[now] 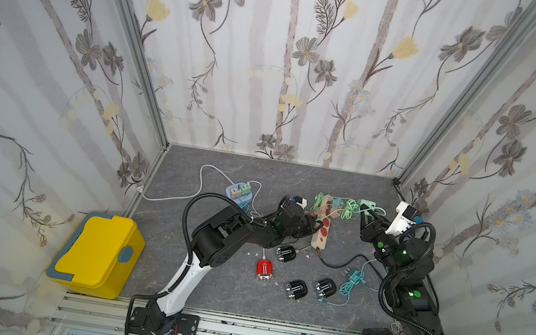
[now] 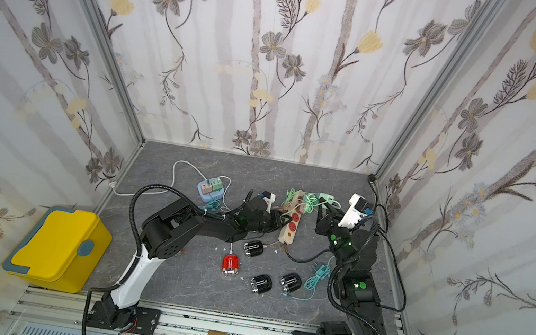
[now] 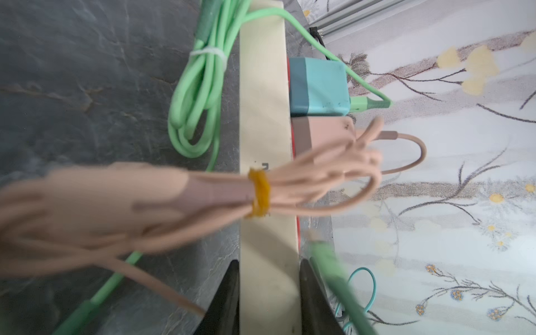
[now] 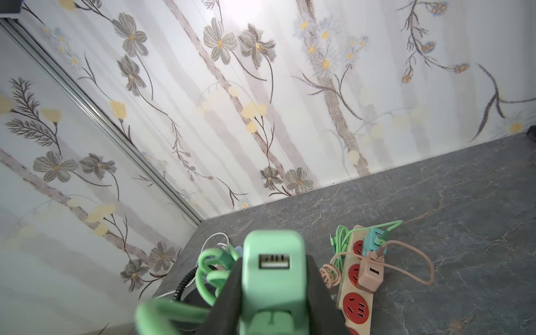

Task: Unplug the electric shaver
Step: Place the socket at the center of the board.

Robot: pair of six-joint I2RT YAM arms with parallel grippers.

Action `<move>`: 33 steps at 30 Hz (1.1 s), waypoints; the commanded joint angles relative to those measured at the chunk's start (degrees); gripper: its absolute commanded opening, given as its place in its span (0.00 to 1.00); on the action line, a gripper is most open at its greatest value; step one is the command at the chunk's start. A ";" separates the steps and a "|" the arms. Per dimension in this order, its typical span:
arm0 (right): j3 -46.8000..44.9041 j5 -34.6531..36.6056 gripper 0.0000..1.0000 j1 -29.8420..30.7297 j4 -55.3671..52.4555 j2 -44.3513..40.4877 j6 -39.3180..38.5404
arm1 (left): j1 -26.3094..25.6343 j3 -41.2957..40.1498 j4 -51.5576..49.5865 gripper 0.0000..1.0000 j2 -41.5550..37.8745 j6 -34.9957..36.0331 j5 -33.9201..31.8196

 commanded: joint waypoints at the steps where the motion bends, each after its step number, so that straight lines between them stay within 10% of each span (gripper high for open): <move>1: 1.63 -0.19 0.03 0.00 2.01 -0.58 -0.31 | 0.11 2.81 2.13 0.10 1.62 -0.02 0.58; 6: 2.64 -0.41 0.04 0.00 0.13 -0.23 -1.27 | 0.11 5.36 0.40 0.17 3.45 0.10 0.93; 17: 1.84 -10.82 0.05 0.18 -3.43 1.74 -3.46 | 0.54 3.11 -9.98 0.66 -5.25 10.68 -1.77; 33: -7.41 -11.10 0.06 11.53 -0.97 6.09 -0.76 | 2.62 -22.15 -14.87 1.00 -32.70 26.59 -7.33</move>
